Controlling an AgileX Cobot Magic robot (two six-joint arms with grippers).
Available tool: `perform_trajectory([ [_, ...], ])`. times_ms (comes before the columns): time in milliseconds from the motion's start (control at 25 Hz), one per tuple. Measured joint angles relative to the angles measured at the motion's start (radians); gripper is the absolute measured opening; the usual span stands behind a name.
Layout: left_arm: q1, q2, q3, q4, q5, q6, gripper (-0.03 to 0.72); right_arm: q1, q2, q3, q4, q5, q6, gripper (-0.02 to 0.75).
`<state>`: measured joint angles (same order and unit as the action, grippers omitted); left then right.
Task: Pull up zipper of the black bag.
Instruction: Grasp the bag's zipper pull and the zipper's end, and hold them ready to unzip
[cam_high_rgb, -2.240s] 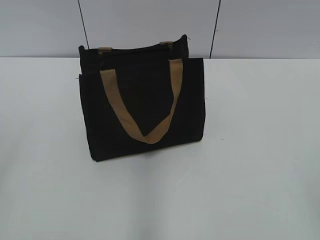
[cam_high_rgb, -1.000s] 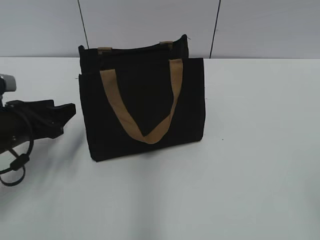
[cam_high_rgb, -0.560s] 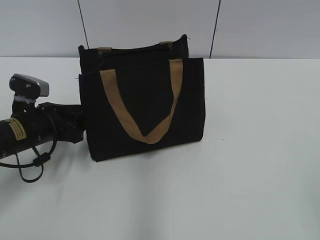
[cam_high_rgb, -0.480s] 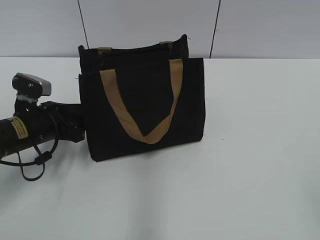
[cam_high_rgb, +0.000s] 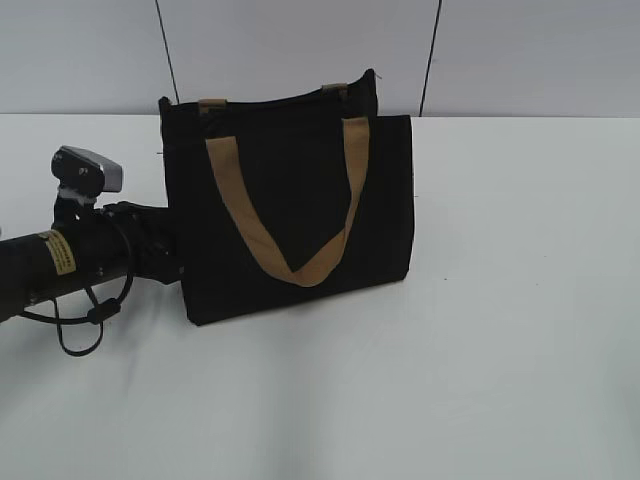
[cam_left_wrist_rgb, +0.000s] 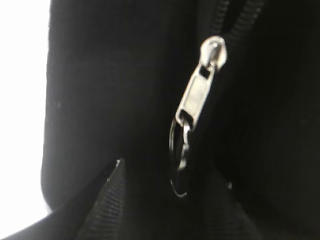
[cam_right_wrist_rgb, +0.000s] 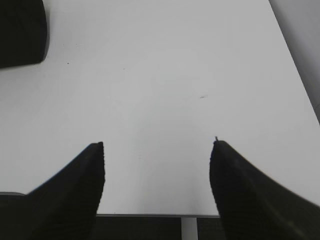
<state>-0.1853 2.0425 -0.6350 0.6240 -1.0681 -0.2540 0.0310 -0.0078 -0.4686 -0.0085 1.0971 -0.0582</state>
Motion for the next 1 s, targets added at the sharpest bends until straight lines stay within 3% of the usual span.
perform_trajectory([
  [120, 0.0, 0.004, -0.011, 0.01, -0.006, -0.001, 0.329, 0.0, 0.0, 0.0, 0.0, 0.0, 0.001, 0.503],
  [280, 0.0, 0.004, -0.011, 0.024, -0.01, -0.001, 0.158, 0.0, 0.0, 0.0, 0.0, 0.0, 0.001, 0.503],
  [320, 0.0, 0.004, -0.011, 0.024, -0.01, -0.001, 0.158, 0.0, 0.0, 0.0, 0.0, 0.0, 0.001, 0.503],
  [360, 0.0, 0.004, -0.011, 0.025, -0.01, -0.001, 0.049, 0.0, 0.0, 0.0, 0.0, 0.0, 0.001, 0.503],
  [400, 0.0, 0.004, -0.011, 0.026, -0.01, -0.001, 0.026, 0.0, 0.0, 0.0, 0.0, 0.0, 0.001, 0.503],
  [600, 0.003, -0.042, -0.011, 0.026, 0.056, -0.001, 0.023, 0.0, 0.0, 0.0, 0.0, 0.0, 0.001, 0.503],
  [1000, 0.014, -0.375, -0.011, 0.02, 0.356, -0.001, 0.022, 0.0, 0.0, 0.0, 0.0, 0.0, 0.001, 0.503],
])
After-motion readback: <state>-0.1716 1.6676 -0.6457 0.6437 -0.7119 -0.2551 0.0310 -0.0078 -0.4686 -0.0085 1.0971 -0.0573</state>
